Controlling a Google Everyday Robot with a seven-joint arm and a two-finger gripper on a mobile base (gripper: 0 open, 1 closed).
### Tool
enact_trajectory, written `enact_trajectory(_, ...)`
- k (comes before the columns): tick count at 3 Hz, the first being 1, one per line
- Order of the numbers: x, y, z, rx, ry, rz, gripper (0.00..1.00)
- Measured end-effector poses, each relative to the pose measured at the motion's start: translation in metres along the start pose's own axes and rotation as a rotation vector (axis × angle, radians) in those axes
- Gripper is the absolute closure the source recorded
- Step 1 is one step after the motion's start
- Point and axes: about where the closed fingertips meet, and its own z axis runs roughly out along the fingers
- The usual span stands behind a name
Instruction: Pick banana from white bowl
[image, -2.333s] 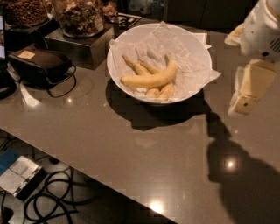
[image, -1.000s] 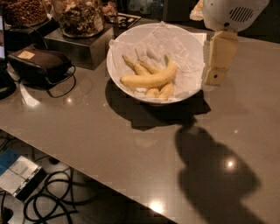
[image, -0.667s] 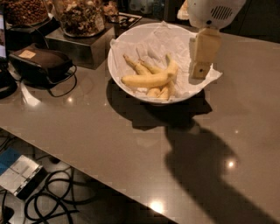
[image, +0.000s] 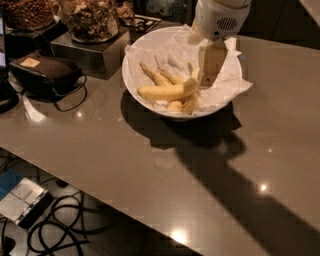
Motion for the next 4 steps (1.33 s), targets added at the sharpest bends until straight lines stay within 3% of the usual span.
enact_trajectory(3,-0.008,-0.018,0.046,-0.075,0.019,-0.062,0.37)
enact_trajectory(4,-0.012,-0.02,0.057,-0.1,0.023,-0.075,0.36)
